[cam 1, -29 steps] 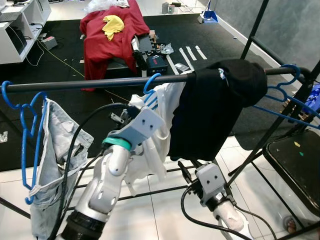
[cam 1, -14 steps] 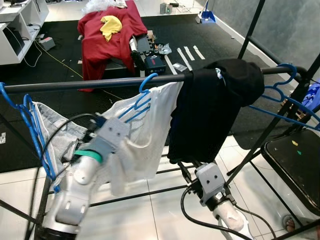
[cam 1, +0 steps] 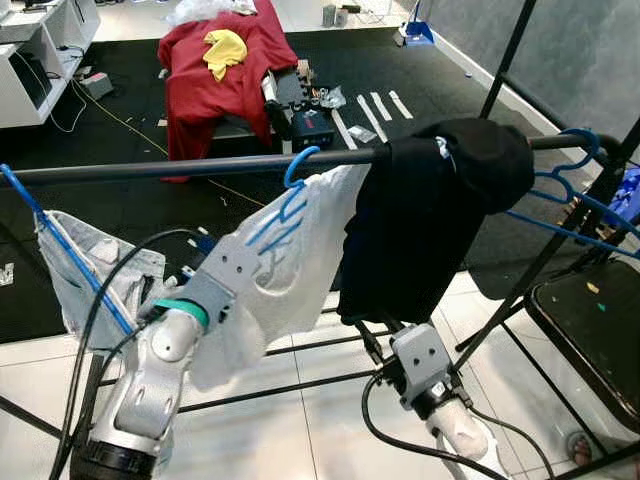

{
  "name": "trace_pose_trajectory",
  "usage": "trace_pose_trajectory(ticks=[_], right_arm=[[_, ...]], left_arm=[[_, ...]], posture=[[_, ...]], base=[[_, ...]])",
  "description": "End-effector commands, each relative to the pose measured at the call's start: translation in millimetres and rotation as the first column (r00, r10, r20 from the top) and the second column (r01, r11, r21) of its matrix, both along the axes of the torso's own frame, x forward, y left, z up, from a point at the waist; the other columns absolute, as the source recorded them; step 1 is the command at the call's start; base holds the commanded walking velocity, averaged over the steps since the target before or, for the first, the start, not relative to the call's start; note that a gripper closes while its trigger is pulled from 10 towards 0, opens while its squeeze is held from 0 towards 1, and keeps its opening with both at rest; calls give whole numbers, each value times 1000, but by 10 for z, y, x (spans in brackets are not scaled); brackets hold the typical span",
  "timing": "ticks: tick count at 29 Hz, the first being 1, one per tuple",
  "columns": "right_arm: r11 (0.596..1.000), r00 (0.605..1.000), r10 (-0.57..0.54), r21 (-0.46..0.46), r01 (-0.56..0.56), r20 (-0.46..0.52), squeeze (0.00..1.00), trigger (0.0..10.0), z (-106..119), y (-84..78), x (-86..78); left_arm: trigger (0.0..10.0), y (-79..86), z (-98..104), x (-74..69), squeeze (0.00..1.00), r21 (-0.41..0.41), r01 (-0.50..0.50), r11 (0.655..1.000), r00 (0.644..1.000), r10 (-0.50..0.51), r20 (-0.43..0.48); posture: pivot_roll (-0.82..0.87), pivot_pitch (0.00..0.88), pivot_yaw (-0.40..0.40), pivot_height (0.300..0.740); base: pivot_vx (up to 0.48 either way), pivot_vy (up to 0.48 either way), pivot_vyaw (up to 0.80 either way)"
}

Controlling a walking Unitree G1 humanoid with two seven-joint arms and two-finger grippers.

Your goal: Hang hanger

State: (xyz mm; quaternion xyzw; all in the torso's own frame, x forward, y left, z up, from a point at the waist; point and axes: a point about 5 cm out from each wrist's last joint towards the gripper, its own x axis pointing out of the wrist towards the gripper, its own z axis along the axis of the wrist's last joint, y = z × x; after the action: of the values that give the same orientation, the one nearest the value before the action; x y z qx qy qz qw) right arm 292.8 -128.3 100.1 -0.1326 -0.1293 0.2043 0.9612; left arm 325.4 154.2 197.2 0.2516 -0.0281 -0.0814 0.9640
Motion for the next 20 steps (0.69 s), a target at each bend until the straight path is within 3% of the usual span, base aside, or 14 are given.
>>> trace_pose_trajectory(ticks=[1,9,10,14,15,20], right_arm=[[1000,1000,-5,-8,5,-16,0,10000,-50,-27,-44],[1000,1000,-6,-10,5,-16,0,10000,-50,-31,-44],[1000,1000,-1,-11,1,-18,0,10000,-52,-24,-36],[1000,1000,0,-11,0,-18,0,10000,-52,-23,-35],[1000,1000,8,-10,-8,-18,0,10000,-46,7,-21],[1000,1000,12,-9,-12,-16,0,10000,-36,18,-12]], left_arm=[[0,2,64,-21,0,-68,37,997,999,-37,-1],[0,-1,167,-141,0,-73,159,985,987,-159,14],[0,-22,140,-196,0,-61,218,974,976,-219,-11],[0,-26,132,-208,0,-61,232,971,972,-233,-19],[0,-161,87,-246,0,-95,275,957,960,-279,-36],[0,-297,70,-267,0,-126,296,947,952,-303,-37]], posture=[[-136,162,67,740],[-128,164,62,740],[-120,164,58,740],[-120,164,58,740],[-116,162,57,740],[-120,159,58,740]], base=[[0,0,0],[0,0,0],[0,0,0],[0,0,0],[0,0,0],[0,0,0]])
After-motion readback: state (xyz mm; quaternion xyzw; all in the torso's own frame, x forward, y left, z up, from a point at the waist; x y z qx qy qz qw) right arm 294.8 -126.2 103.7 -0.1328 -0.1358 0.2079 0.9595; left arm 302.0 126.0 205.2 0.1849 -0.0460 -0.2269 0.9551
